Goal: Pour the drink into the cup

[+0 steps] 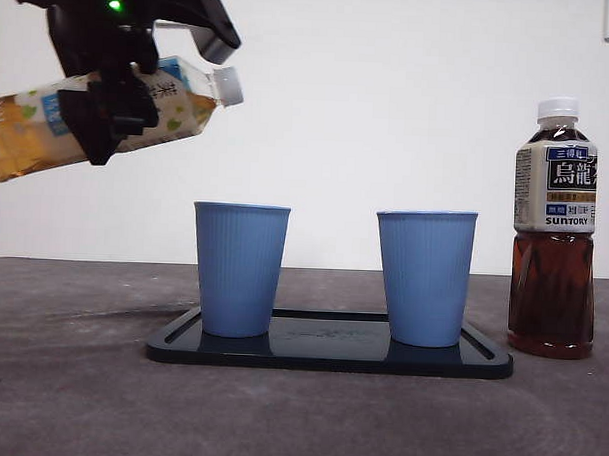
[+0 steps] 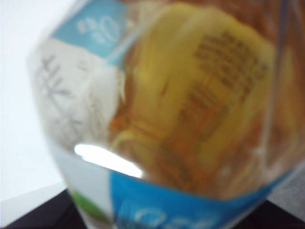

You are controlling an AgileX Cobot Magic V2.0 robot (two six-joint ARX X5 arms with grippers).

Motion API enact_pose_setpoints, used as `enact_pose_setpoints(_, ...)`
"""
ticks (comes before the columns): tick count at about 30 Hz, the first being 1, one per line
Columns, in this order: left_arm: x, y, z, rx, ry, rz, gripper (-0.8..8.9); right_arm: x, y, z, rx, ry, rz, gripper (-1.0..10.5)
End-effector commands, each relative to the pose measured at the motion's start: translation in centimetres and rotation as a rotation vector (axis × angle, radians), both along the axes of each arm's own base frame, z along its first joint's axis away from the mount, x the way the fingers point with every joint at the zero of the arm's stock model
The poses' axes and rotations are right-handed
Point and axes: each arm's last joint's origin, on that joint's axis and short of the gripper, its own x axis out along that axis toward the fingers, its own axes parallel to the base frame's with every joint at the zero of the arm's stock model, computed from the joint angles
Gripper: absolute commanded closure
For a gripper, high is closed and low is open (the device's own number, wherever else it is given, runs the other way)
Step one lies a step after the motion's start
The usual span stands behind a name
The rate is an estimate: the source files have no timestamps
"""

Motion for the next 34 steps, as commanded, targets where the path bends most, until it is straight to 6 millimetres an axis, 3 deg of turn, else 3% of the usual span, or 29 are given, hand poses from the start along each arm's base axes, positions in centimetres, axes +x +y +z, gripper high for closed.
enact_pose_setpoints(1, 0.4, -0.8, 0.4, 0.054, -0.001, -0.004, 5.66, -0.1, 0.1, 0.4, -0.001, -0.020, 0.035, 5.4)
enact_pose_setpoints(13, 0.5, -1.9, -1.6, 0.146, 0.081, -0.026, 5.66, -0.2, 0.4, 0.6, 0.012, -0.033, 0.149, 5.4)
enact_pose_setpoints(34, 0.9, -1.8, -3.2, 0.255, 0.096, 0.029, 5.66, -0.2, 0.4, 0.6, 0.013, -0.034, 0.152, 5.4)
